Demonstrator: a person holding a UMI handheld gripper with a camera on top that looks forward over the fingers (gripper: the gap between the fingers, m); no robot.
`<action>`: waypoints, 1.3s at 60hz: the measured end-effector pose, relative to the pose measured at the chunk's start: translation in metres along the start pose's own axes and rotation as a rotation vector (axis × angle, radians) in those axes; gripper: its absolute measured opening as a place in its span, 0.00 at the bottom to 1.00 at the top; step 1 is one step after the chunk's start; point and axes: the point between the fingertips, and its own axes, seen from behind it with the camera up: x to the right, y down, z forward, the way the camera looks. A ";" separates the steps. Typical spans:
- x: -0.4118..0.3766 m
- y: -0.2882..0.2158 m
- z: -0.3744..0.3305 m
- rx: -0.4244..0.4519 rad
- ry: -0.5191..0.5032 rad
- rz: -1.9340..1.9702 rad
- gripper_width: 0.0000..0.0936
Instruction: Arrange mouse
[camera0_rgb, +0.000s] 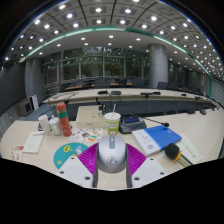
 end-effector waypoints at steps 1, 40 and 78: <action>-0.006 -0.010 0.003 0.012 -0.003 0.004 0.41; -0.212 0.122 0.187 -0.269 -0.075 -0.081 0.44; -0.231 0.053 -0.020 -0.207 -0.074 -0.106 0.92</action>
